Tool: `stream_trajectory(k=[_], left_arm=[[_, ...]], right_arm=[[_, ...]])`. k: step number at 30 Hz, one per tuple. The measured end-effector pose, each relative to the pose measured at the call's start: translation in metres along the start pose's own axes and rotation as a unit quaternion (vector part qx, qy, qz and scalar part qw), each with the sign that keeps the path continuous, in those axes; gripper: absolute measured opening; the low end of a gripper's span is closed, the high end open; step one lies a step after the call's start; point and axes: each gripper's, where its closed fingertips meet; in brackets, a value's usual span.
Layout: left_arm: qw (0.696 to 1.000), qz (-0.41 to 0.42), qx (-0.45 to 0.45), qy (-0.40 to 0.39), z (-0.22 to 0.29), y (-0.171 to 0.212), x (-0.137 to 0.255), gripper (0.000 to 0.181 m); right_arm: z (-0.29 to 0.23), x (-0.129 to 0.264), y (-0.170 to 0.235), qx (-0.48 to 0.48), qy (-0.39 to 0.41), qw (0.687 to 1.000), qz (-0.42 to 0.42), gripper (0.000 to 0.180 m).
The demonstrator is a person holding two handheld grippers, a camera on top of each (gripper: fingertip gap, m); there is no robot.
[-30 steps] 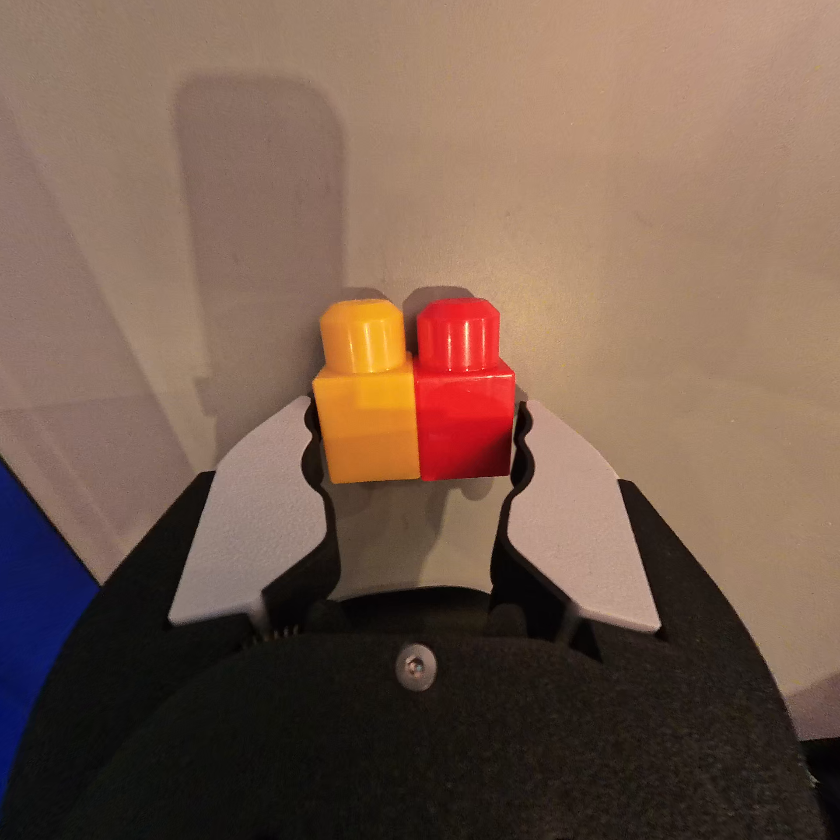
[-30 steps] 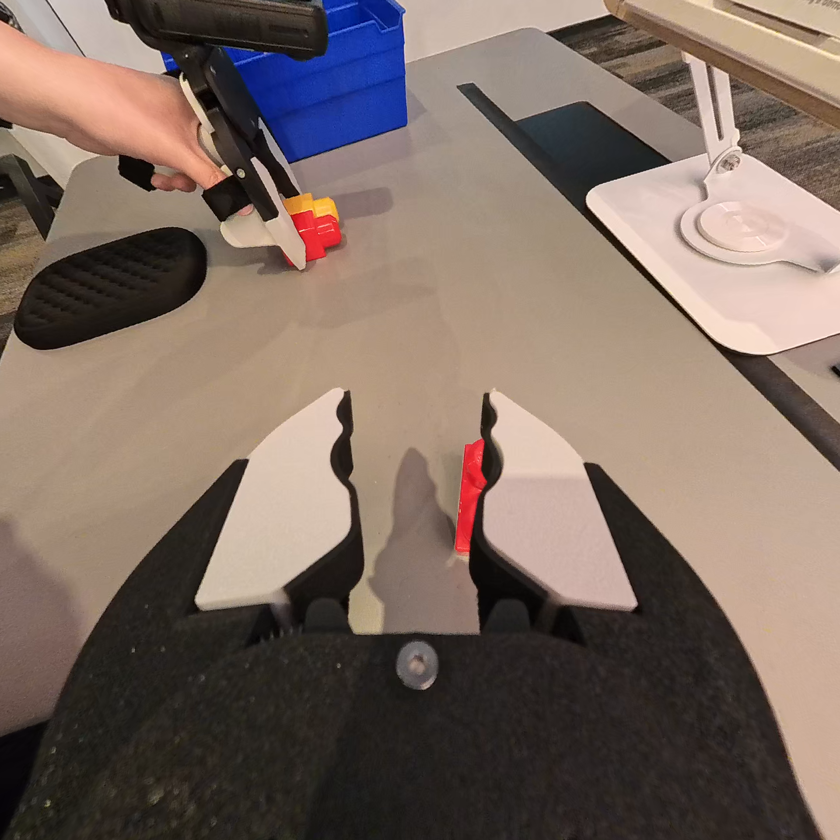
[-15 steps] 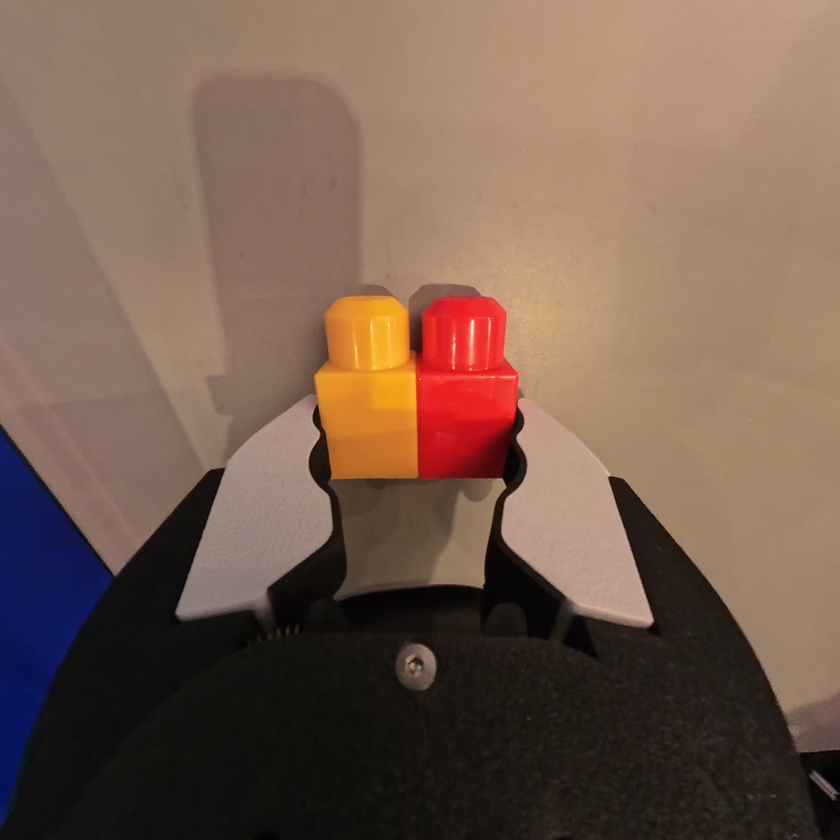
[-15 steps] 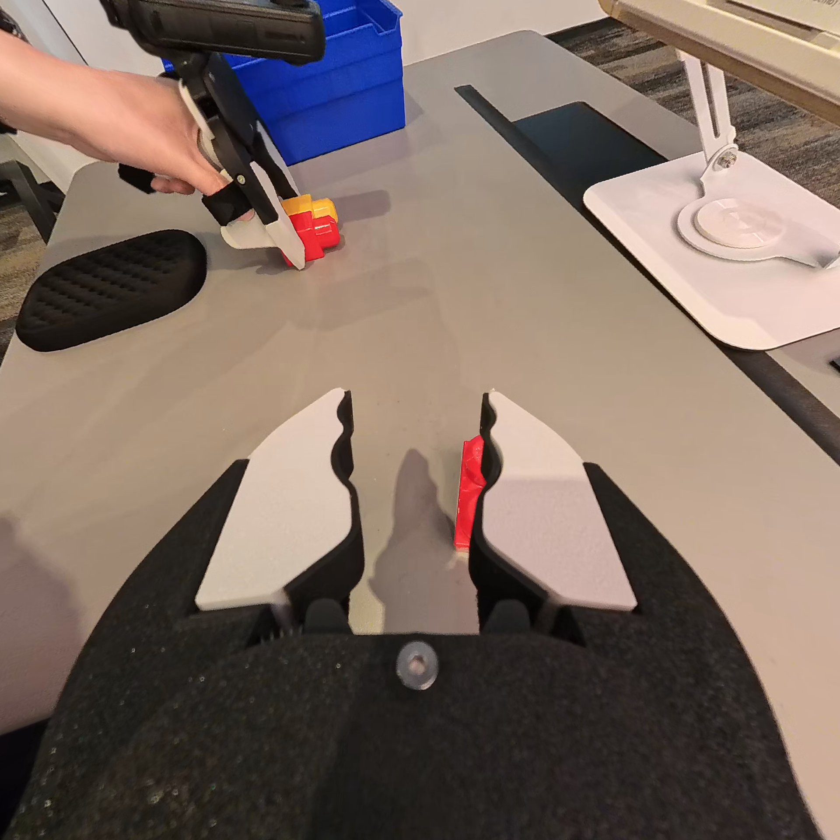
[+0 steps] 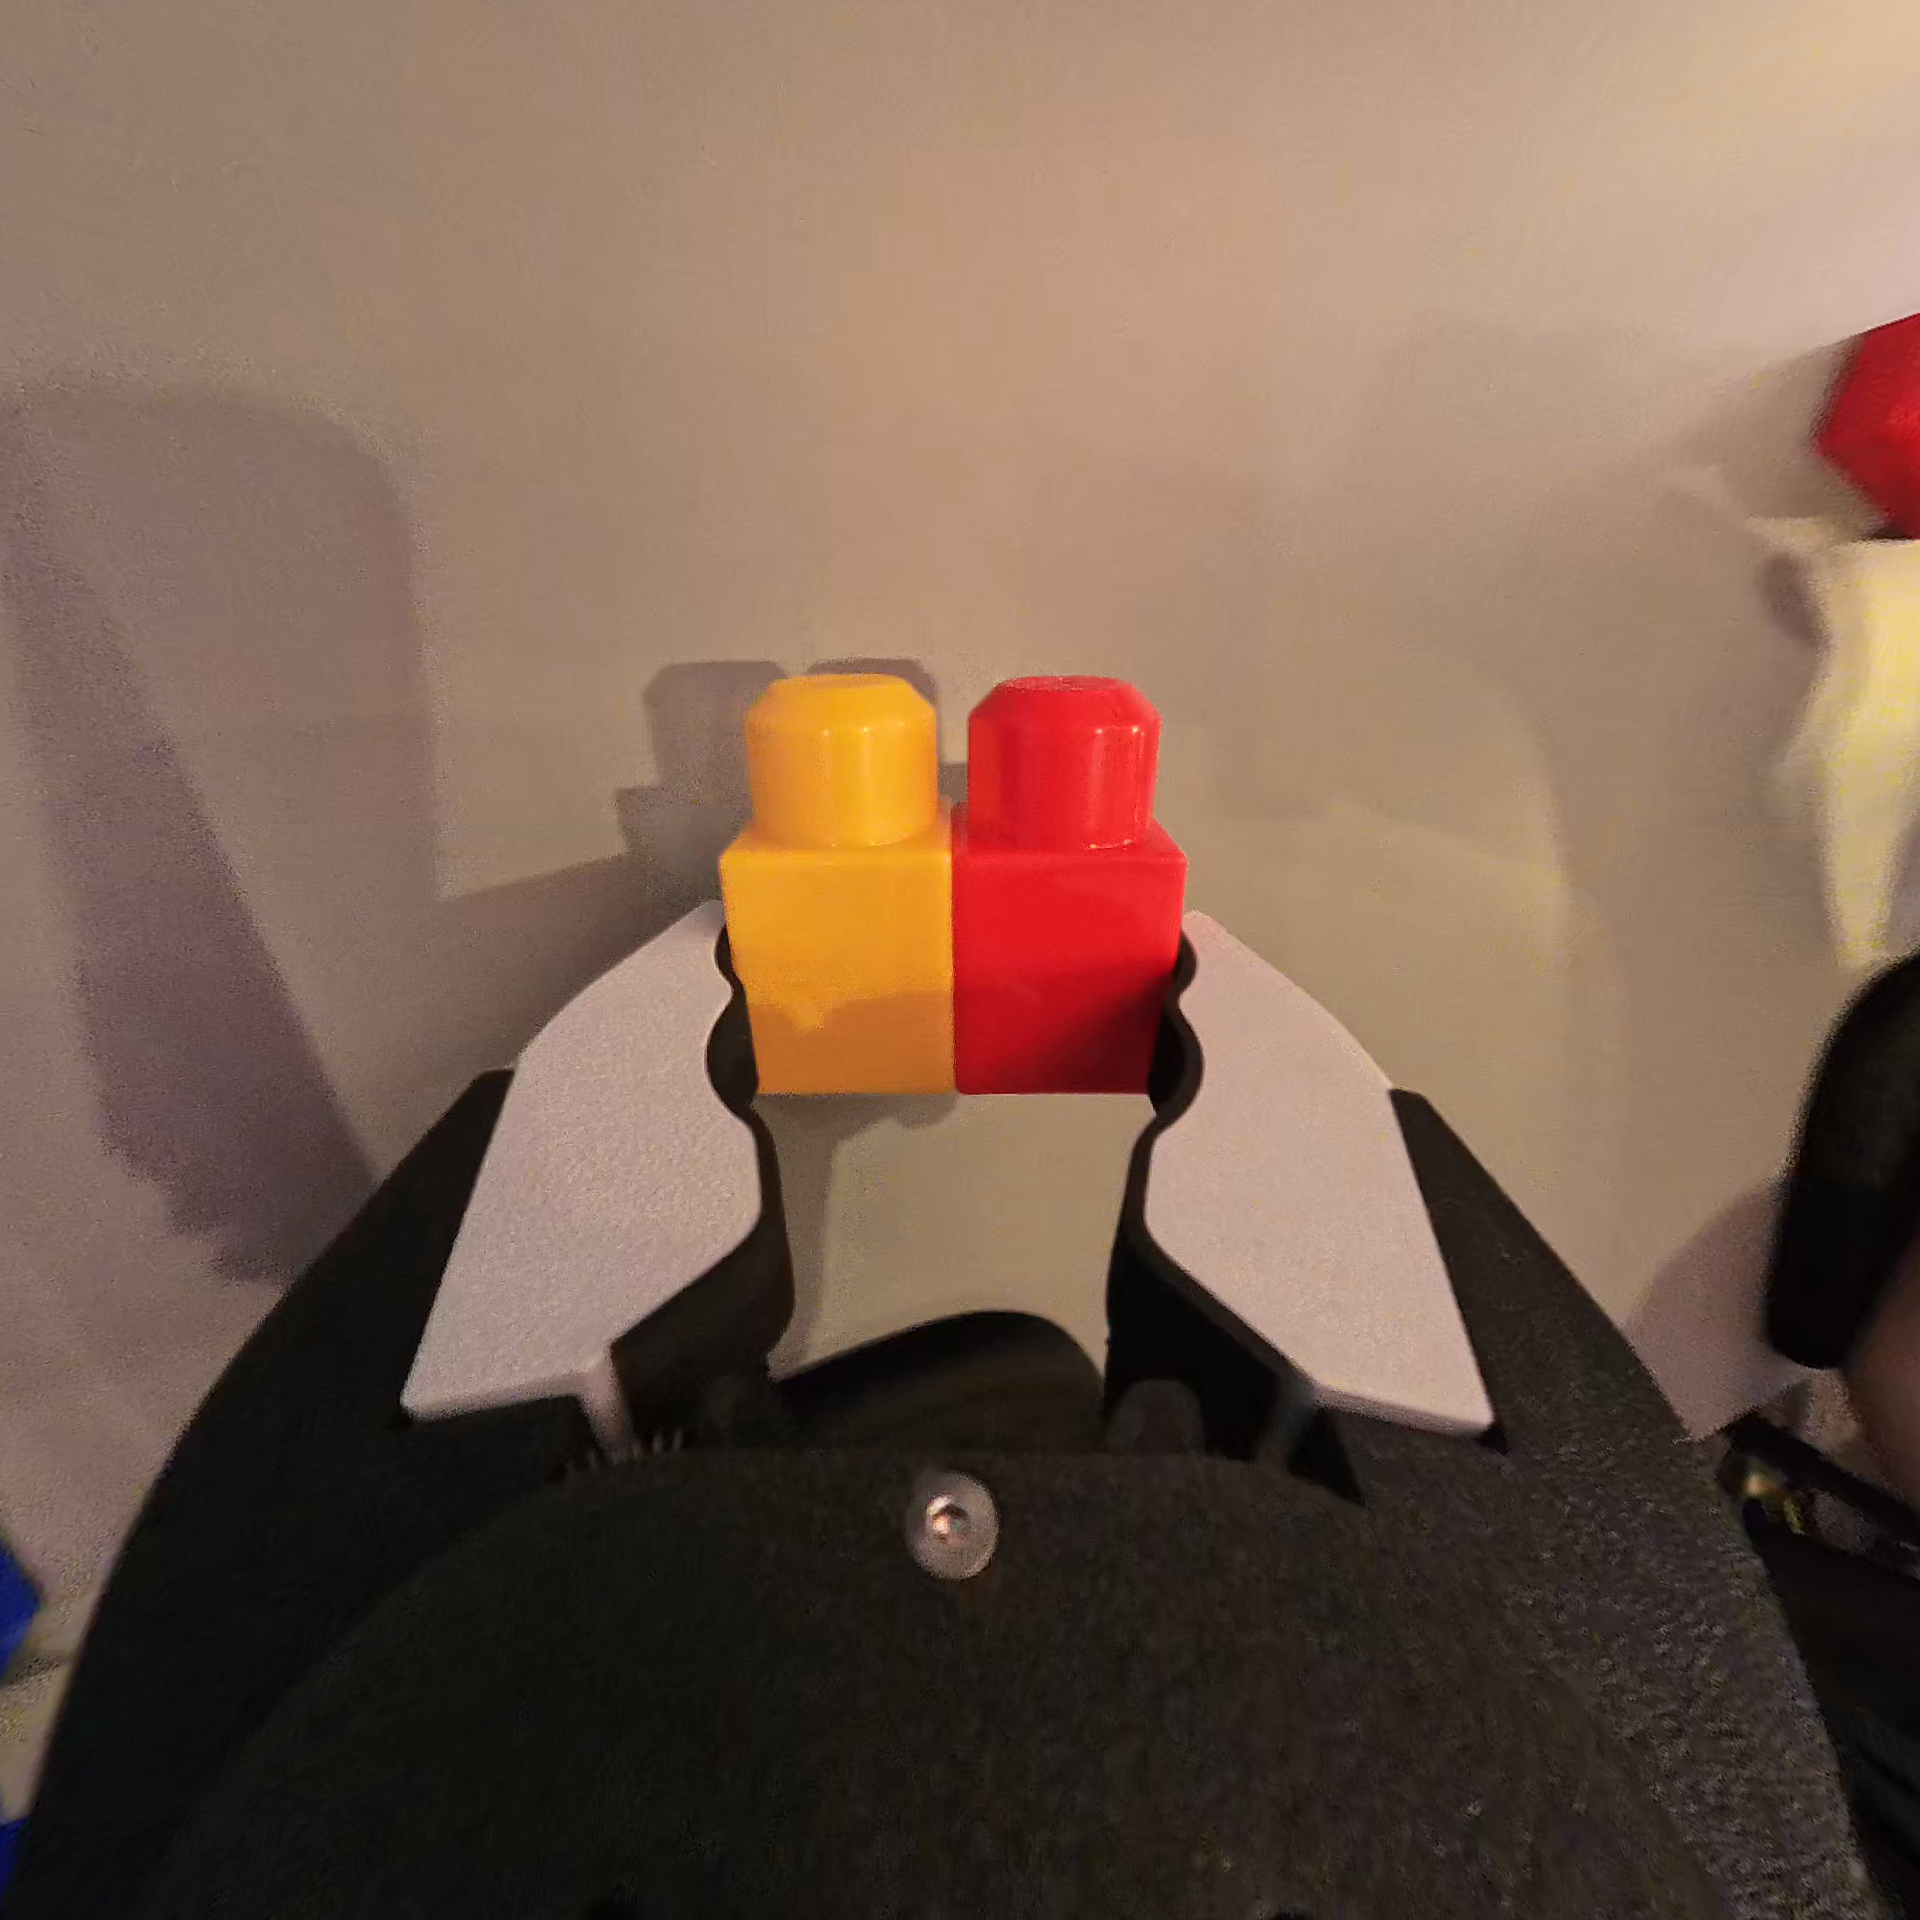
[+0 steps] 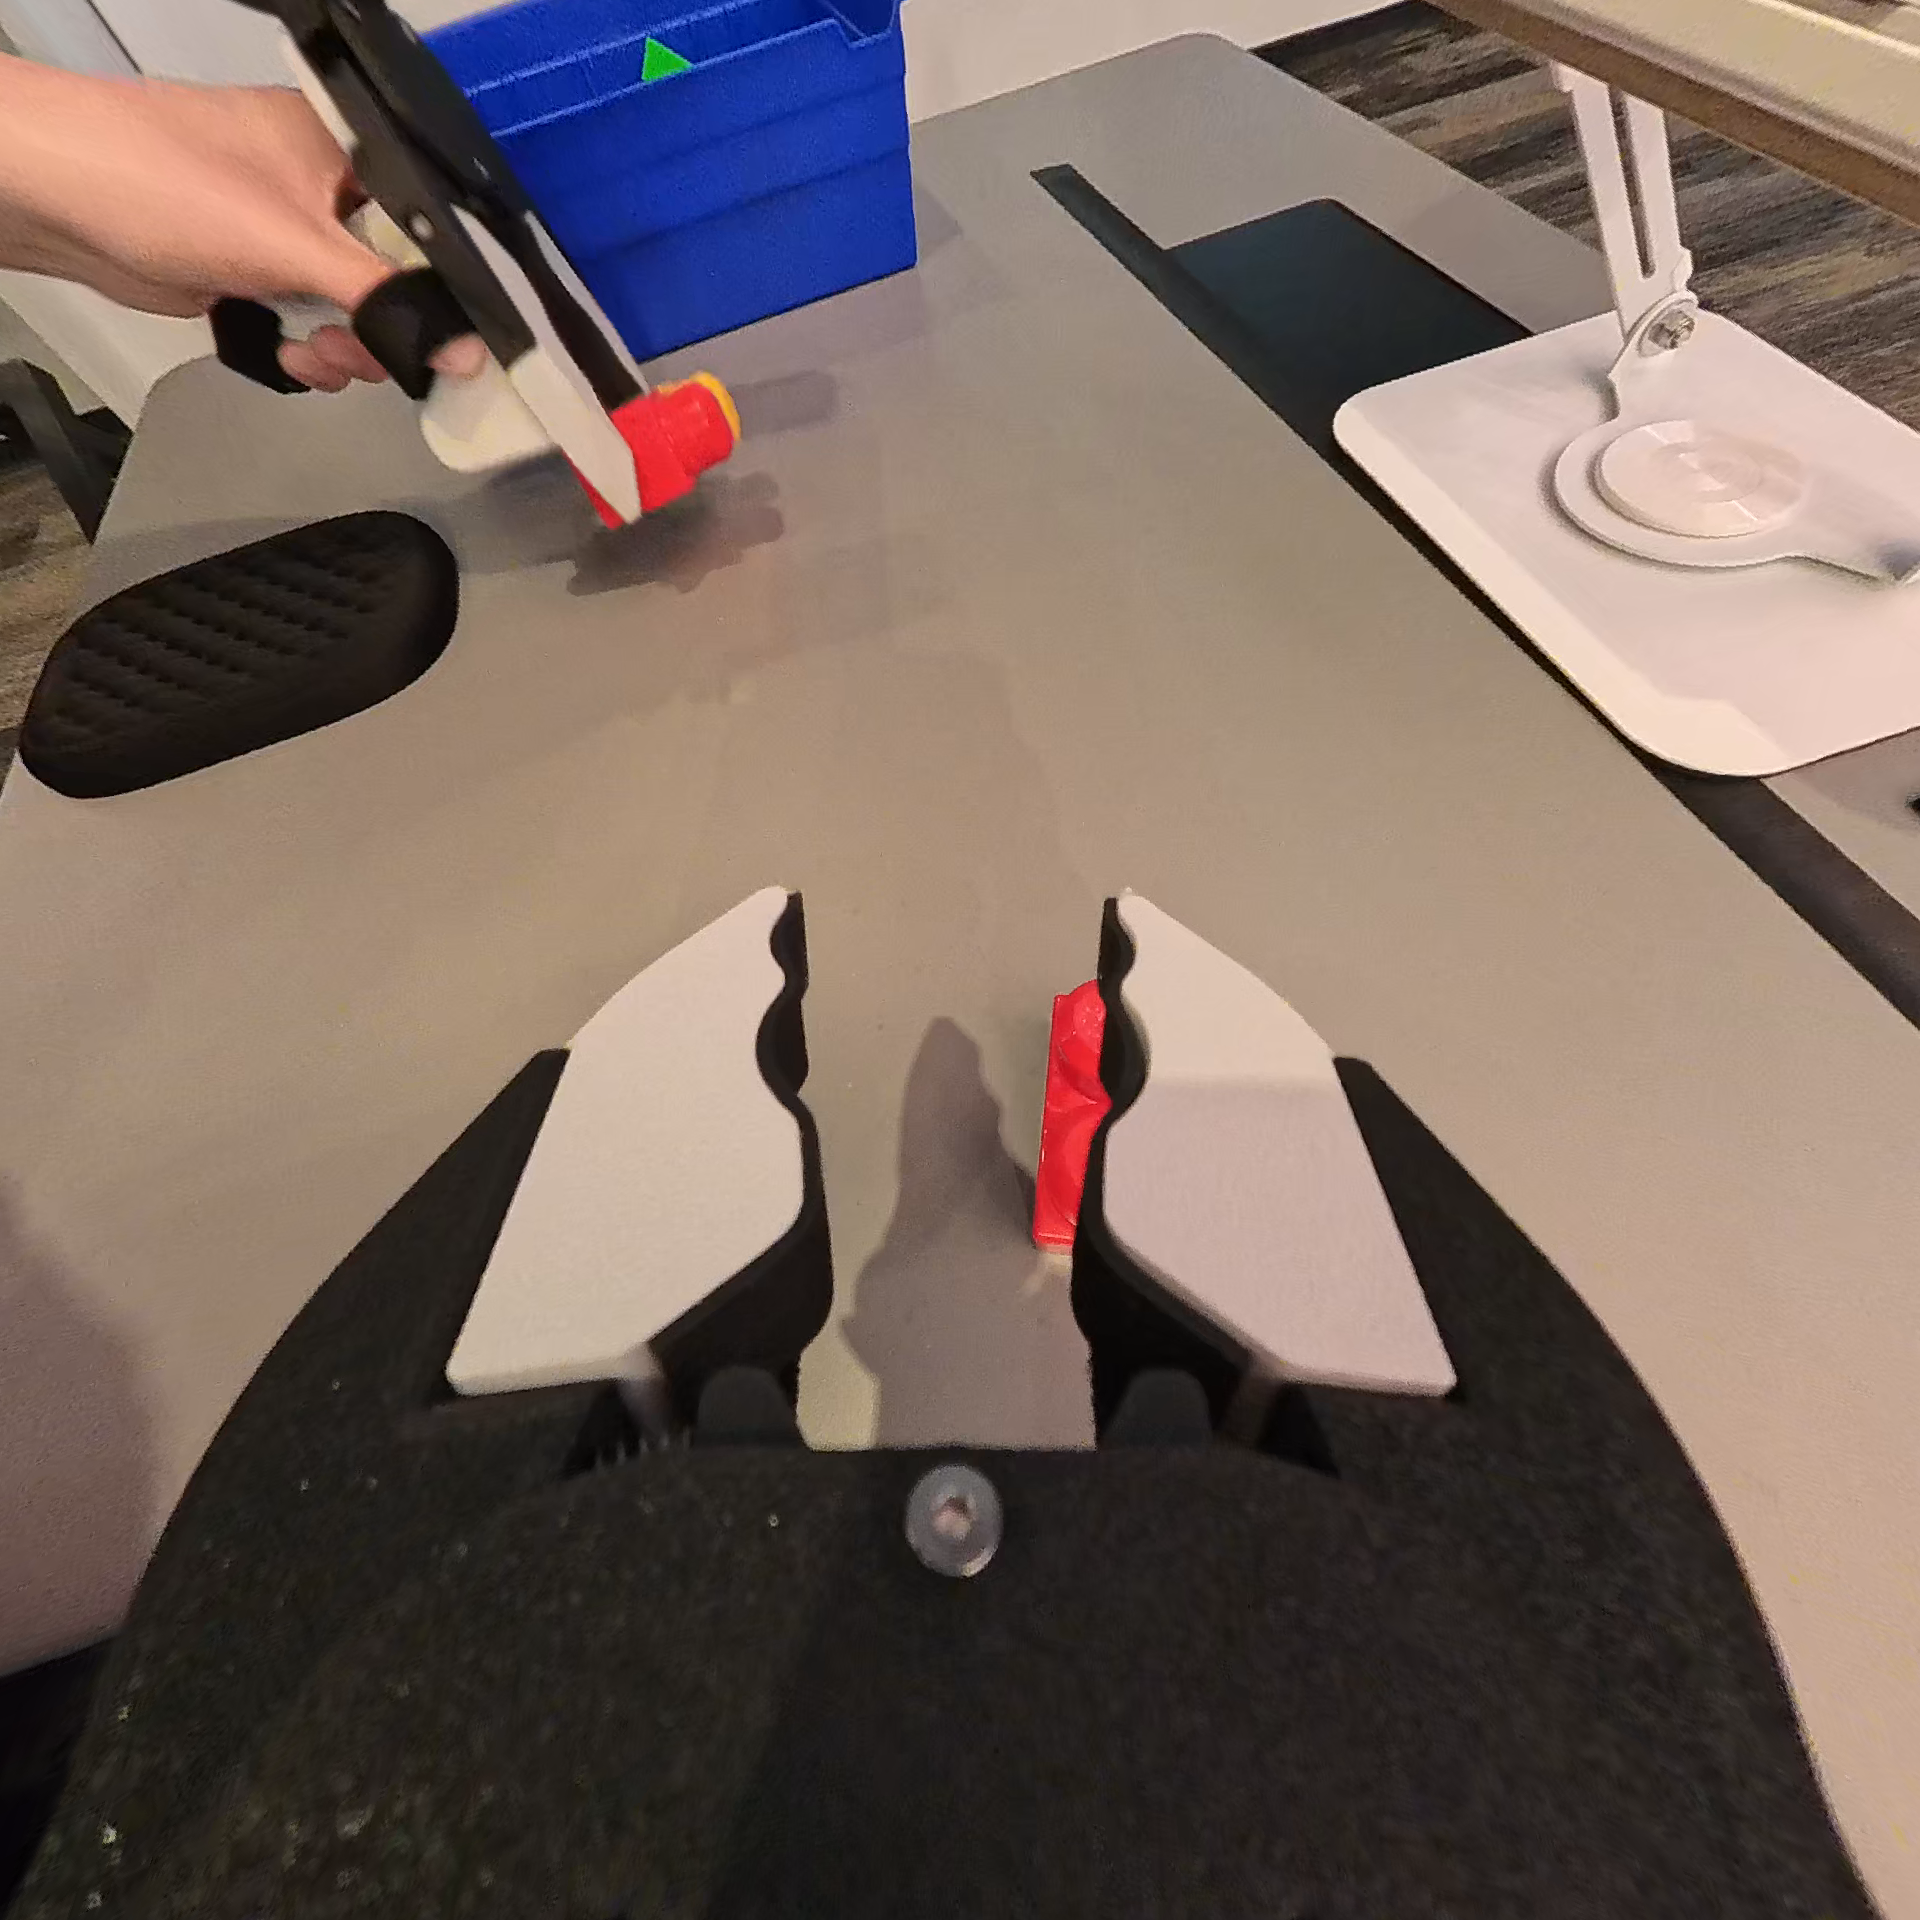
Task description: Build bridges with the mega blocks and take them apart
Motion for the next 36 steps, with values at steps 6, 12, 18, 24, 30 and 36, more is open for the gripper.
stream_trajectory(k=[6,12,18,24,30,36], left_arm=[[0.967,0.208,-0.048,0.139,0.067,-0.051,0.048,0.075],[0.871,0.422,-0.172,0.181,0.130,-0.082,0.102,0.075],[0.788,0.535,-0.232,0.195,0.168,-0.100,0.124,0.075],[0.732,0.583,-0.233,0.265,0.185,-0.131,0.149,0.075],[0.696,0.602,-0.282,0.272,0.198,-0.149,0.155,0.075],[0.690,0.582,-0.348,0.252,0.207,-0.139,0.132,0.075]], right_arm=[[0.005,-0.001,0.001,0.003,0.015,1.000,-0.005,0.053],[0.021,0.011,0.005,0.005,0.067,0.998,-0.008,0.053],[0.048,0.029,0.023,0.014,0.141,0.989,-0.033,0.052],[0.051,0.012,0.045,0.051,0.134,0.987,-0.073,0.039],[0.047,-0.006,0.046,0.062,0.128,0.984,-0.106,0.039],[0.059,-0.017,0.062,0.068,0.180,0.959,-0.209,0.039]])
Point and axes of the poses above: each gripper's, where its closed fingertips meet, x back along the fingers, y out of its underside, z = x × y across the jaws, and after that the axes turned 10 degrees about -x, right-handed
